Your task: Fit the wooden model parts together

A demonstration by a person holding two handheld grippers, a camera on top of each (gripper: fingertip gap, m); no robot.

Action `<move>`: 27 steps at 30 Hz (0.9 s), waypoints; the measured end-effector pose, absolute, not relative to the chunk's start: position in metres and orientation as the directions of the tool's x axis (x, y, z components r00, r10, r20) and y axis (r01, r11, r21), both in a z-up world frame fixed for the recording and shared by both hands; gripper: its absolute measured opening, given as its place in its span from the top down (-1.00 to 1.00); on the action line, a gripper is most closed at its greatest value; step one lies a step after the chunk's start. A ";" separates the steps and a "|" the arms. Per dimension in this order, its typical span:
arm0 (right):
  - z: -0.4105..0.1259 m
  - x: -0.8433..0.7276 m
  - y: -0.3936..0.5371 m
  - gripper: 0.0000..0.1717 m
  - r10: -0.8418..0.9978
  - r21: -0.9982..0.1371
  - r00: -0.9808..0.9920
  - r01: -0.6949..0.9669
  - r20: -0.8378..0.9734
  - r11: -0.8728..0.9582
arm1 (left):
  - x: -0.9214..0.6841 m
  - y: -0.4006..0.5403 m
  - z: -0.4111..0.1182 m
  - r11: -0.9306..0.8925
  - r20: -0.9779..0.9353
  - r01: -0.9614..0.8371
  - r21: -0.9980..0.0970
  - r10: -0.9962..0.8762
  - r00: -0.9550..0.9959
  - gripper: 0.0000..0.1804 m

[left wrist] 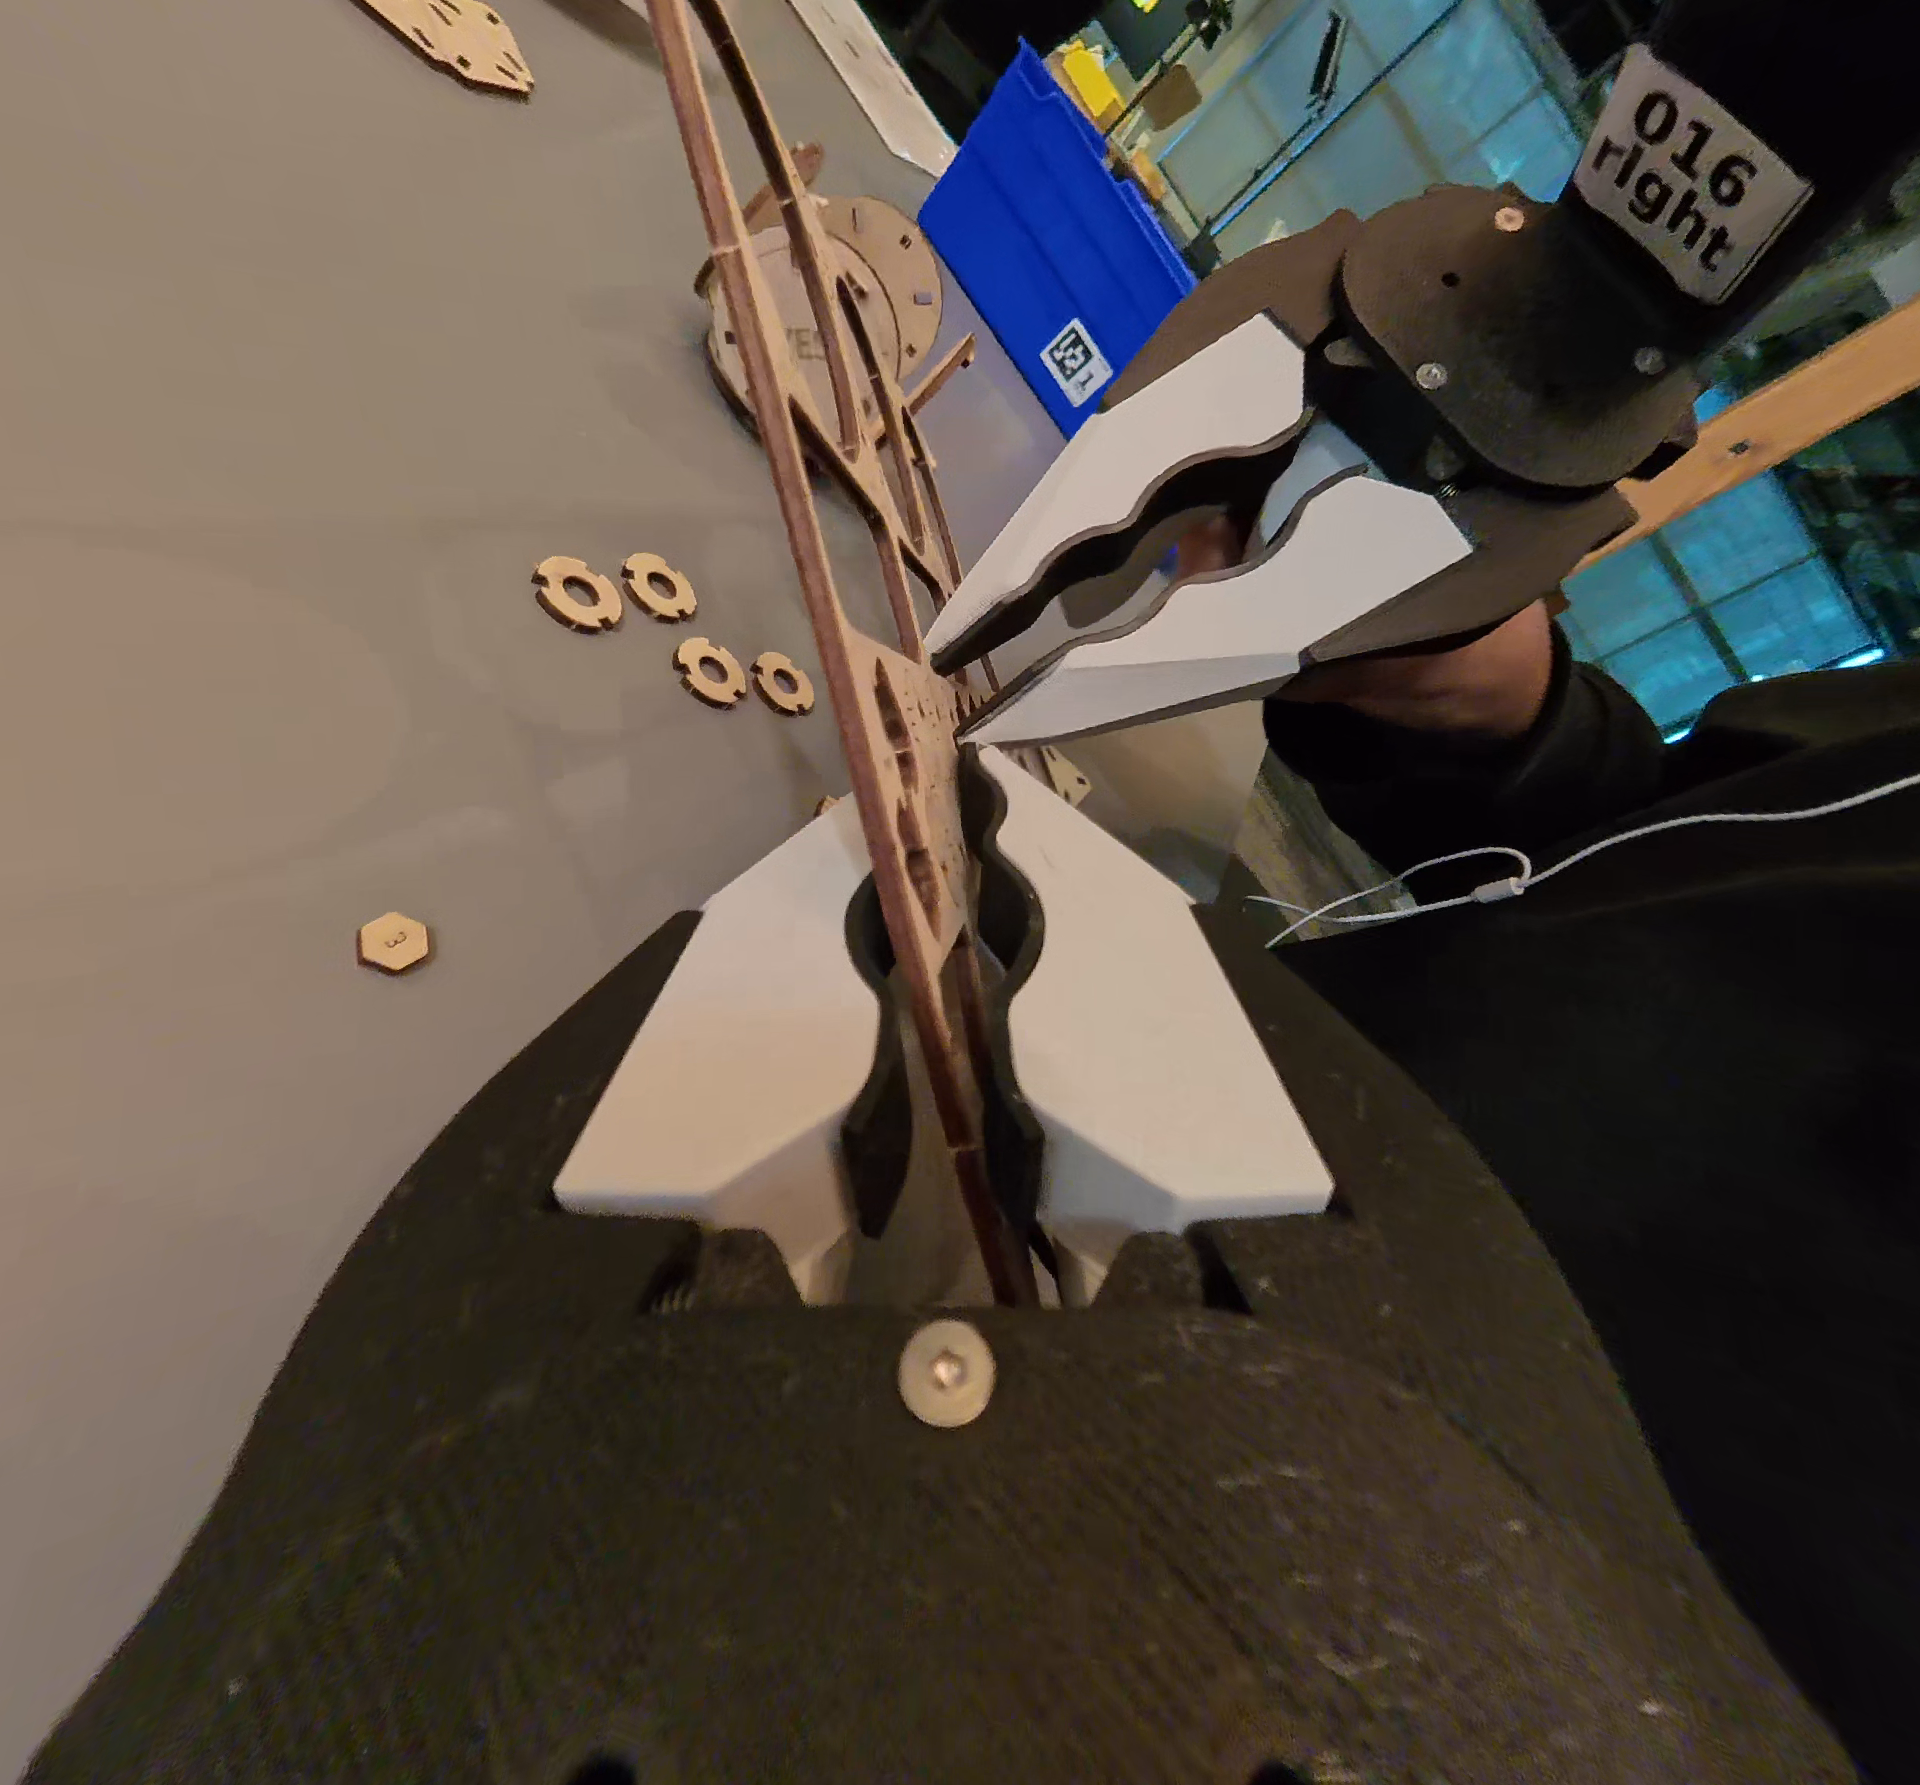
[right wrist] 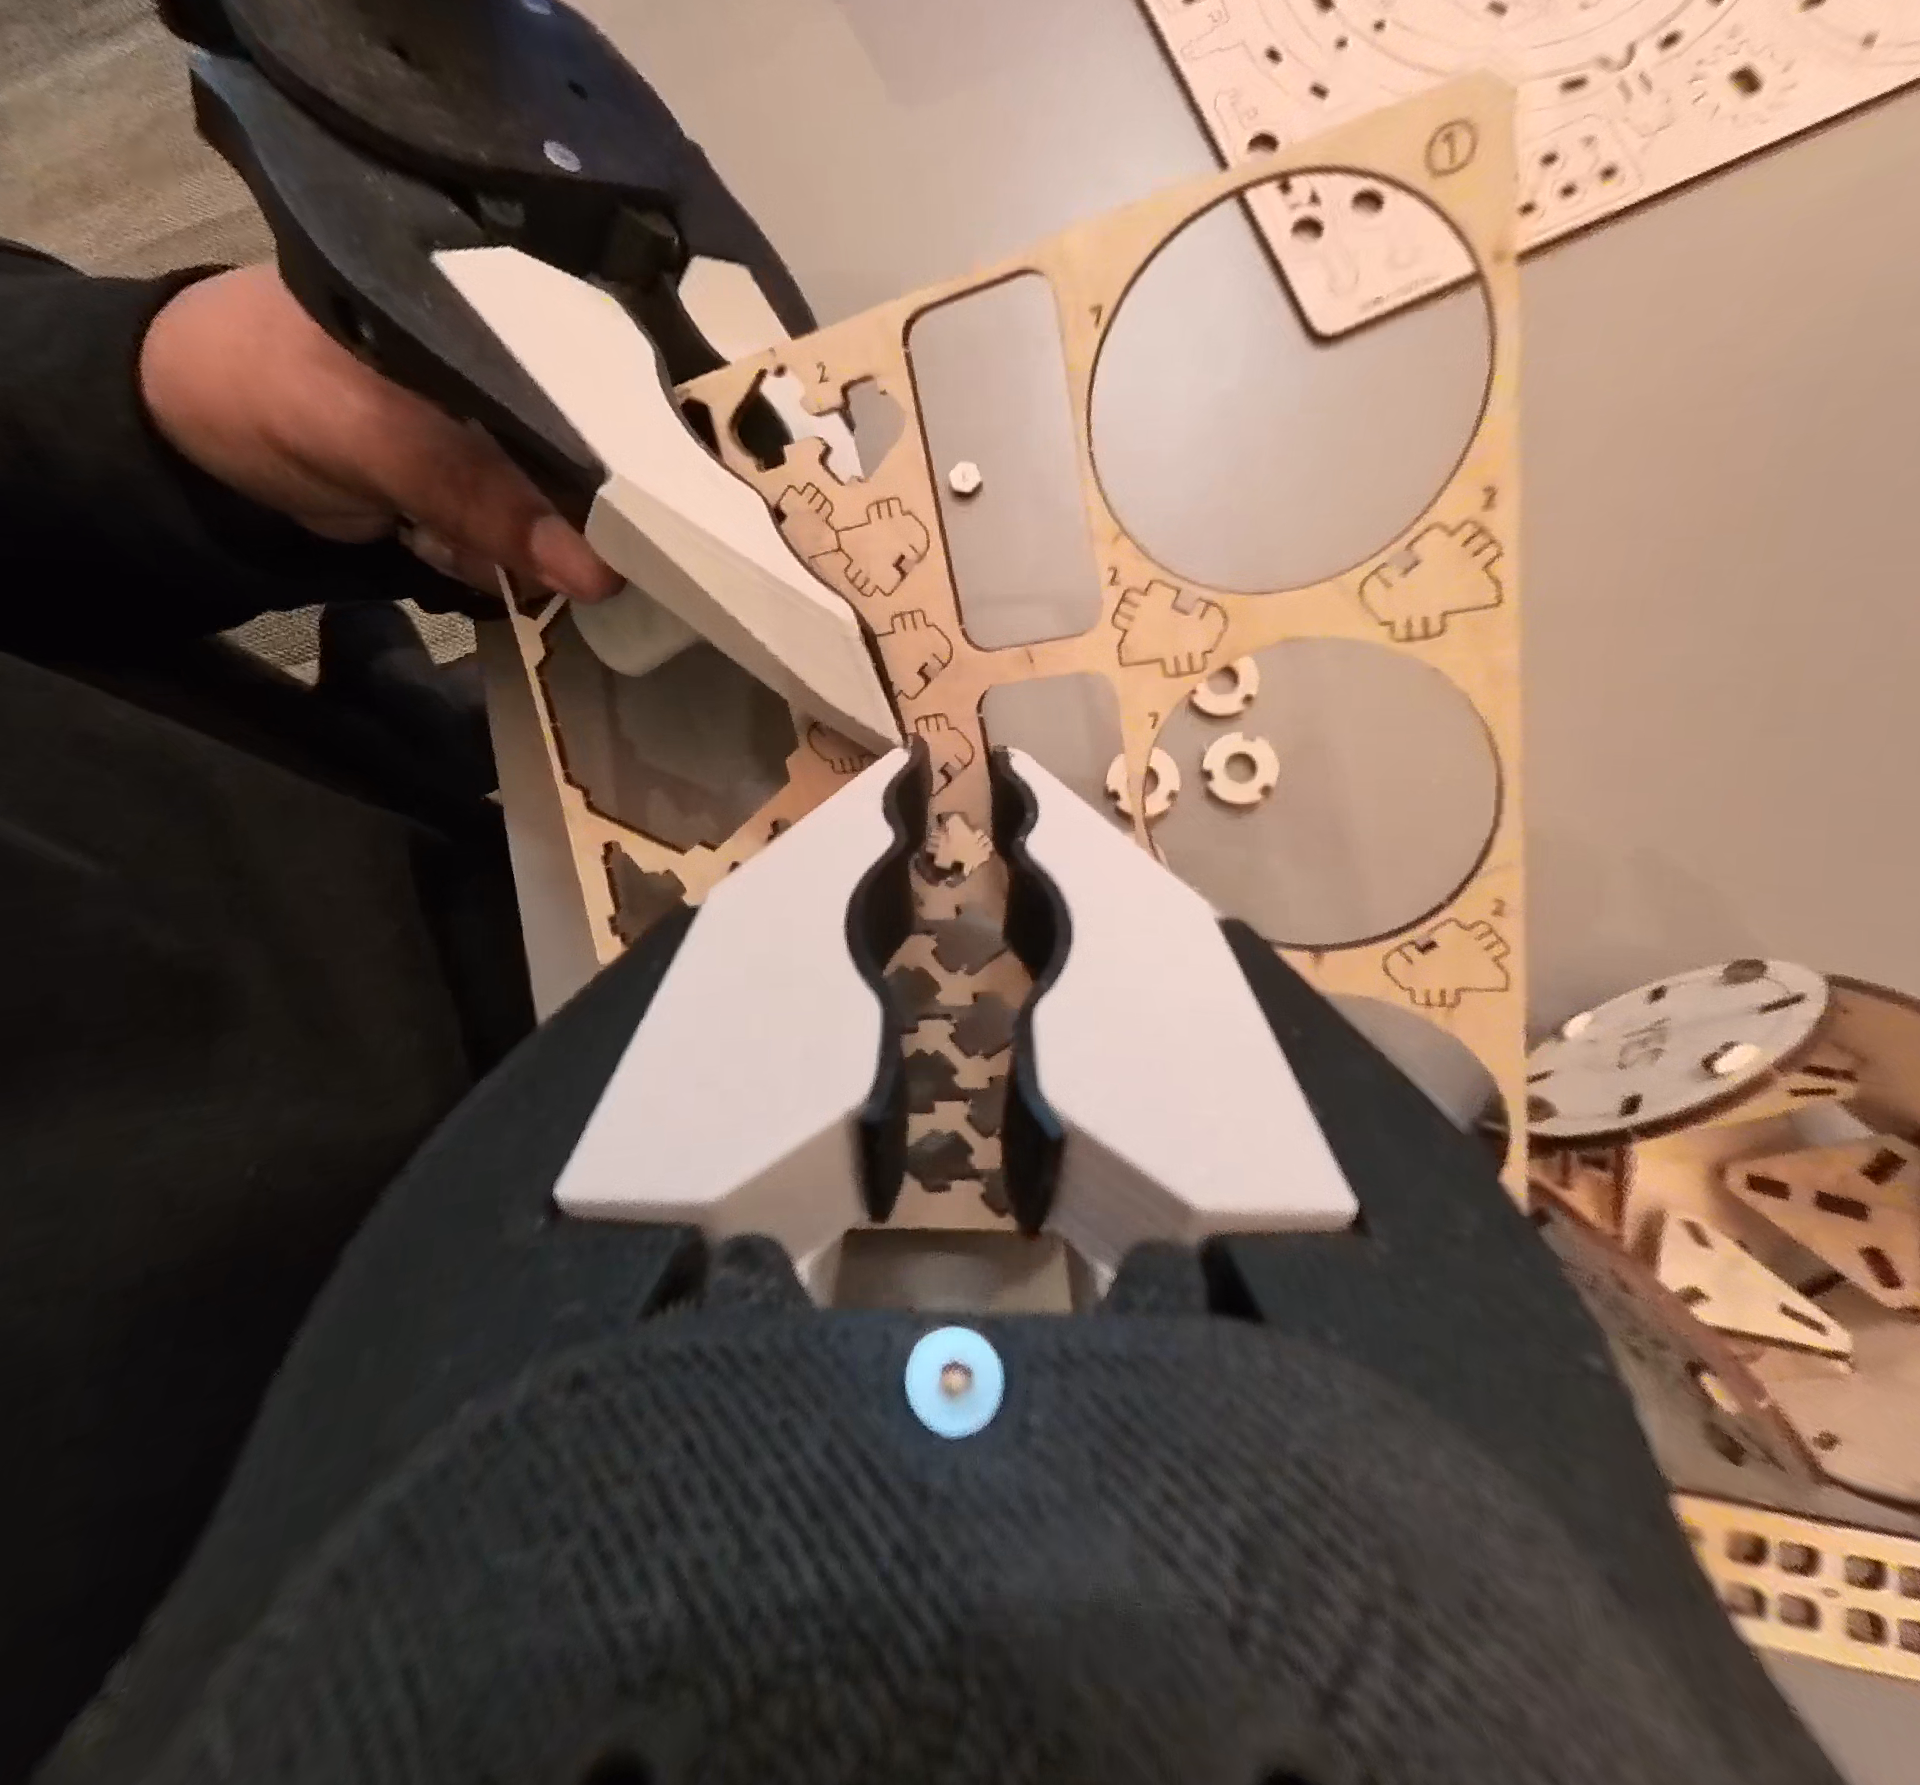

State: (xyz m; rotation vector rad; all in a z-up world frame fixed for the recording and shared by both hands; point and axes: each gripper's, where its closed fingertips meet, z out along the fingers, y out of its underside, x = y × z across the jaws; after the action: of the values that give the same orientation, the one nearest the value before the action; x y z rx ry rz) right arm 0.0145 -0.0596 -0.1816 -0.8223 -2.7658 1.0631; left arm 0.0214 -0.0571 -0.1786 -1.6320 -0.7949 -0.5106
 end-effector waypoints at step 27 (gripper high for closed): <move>-0.177 0.020 -0.063 0.89 0.474 -0.618 -0.860 0.478 -0.187 0.624 | 0.027 -0.059 -0.173 -0.087 0.699 0.718 -0.691 0.173 0.694 1.00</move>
State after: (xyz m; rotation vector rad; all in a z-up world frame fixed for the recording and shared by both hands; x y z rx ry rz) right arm 0.0203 -0.0630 -0.1767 -0.8316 -2.8371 1.0816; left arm 0.0269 -0.0591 -0.1733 -1.6272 -0.7373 -0.5305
